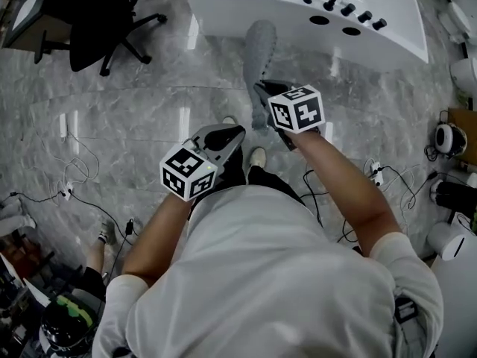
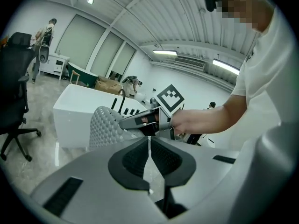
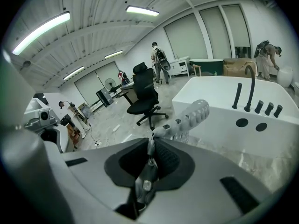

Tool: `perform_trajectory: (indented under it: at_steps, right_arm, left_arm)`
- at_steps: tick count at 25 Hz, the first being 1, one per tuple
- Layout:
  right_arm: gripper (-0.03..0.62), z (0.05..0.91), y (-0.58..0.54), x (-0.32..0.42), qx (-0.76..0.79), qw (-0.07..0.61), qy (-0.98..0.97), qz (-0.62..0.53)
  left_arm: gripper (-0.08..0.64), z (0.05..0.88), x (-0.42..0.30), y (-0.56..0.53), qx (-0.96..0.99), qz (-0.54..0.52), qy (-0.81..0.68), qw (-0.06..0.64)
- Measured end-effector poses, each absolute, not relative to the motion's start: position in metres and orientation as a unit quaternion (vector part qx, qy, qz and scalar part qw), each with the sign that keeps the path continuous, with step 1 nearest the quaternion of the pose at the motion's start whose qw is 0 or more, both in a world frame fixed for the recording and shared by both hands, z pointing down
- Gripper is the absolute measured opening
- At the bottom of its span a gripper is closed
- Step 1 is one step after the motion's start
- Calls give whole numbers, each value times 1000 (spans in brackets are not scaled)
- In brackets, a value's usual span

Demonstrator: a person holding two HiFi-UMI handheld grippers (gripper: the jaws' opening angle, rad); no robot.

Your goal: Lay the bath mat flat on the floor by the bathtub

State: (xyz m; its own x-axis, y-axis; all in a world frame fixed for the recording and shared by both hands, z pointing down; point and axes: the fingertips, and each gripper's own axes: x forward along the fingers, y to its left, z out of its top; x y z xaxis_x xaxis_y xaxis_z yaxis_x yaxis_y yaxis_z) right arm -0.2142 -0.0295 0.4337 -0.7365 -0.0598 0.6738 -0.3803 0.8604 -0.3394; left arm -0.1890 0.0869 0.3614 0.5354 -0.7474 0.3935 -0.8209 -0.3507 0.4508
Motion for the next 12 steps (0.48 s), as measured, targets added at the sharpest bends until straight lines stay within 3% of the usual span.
perform_trajectory:
  at_steps: [12]
  right_arm:
    - [41,472,-121,-315,163,328,-895,256]
  left_arm:
    - [29,402,-278,-2,843,53,-421,330]
